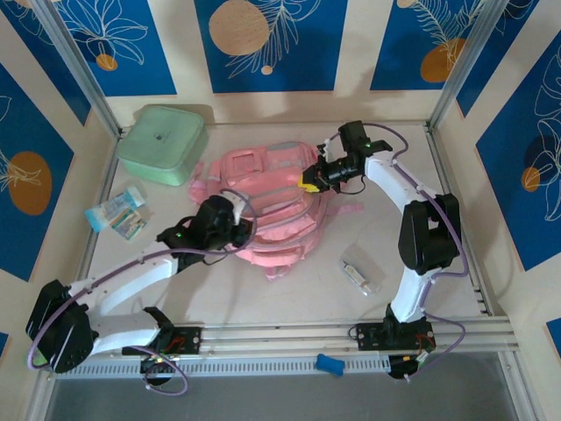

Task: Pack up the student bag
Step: Unzip the student bag at the center of the table.

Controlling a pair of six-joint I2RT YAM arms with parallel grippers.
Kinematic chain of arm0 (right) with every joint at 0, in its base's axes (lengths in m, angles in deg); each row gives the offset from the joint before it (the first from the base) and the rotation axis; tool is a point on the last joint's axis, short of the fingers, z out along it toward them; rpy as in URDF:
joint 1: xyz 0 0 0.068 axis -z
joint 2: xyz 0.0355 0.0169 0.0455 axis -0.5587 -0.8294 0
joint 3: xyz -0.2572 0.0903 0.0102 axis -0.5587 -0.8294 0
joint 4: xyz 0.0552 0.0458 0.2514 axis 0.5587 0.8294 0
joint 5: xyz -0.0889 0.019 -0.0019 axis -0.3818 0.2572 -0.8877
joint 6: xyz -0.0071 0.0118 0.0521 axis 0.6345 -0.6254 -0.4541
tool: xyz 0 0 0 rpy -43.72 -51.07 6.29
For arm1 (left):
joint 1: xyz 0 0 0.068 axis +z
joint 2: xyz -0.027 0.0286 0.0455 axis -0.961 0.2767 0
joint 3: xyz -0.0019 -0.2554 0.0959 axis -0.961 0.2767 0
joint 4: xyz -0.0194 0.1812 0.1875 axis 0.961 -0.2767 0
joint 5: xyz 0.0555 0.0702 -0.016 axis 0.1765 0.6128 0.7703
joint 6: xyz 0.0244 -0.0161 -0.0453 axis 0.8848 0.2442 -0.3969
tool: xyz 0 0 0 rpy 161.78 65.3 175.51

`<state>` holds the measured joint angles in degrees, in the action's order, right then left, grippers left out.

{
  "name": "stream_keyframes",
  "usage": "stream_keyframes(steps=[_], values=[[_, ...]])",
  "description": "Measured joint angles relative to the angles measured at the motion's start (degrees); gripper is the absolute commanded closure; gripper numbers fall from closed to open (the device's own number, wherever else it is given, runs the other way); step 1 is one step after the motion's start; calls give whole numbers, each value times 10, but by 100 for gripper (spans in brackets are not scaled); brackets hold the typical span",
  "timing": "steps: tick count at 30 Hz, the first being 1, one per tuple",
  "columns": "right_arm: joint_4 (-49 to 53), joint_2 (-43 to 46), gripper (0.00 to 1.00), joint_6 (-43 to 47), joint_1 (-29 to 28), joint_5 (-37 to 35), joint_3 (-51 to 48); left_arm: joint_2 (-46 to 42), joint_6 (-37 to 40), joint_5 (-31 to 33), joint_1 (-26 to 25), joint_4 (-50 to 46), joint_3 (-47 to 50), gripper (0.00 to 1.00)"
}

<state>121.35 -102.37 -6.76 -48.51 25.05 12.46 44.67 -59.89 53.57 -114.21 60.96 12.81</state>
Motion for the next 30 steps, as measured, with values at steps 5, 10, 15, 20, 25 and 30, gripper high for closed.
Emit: stream_keyframes(steps=[5,10,15,20,25,30], values=[[-3,0,79,-2,3,-2,4,7,16,-34,20,6,21,100],[-45,32,54,-36,-8,-16,-33,7,10,-49,20,30,36,100],[-153,149,41,-143,-34,-35,-191,7,2,-60,20,42,49,100],[-248,229,35,-272,-102,-81,-302,5,2,-64,20,49,49,100],[-299,238,35,-358,-187,-177,-320,5,2,-65,20,53,49,100],[-340,235,38,-408,-223,-257,-327,4,2,-65,20,52,49,100]])
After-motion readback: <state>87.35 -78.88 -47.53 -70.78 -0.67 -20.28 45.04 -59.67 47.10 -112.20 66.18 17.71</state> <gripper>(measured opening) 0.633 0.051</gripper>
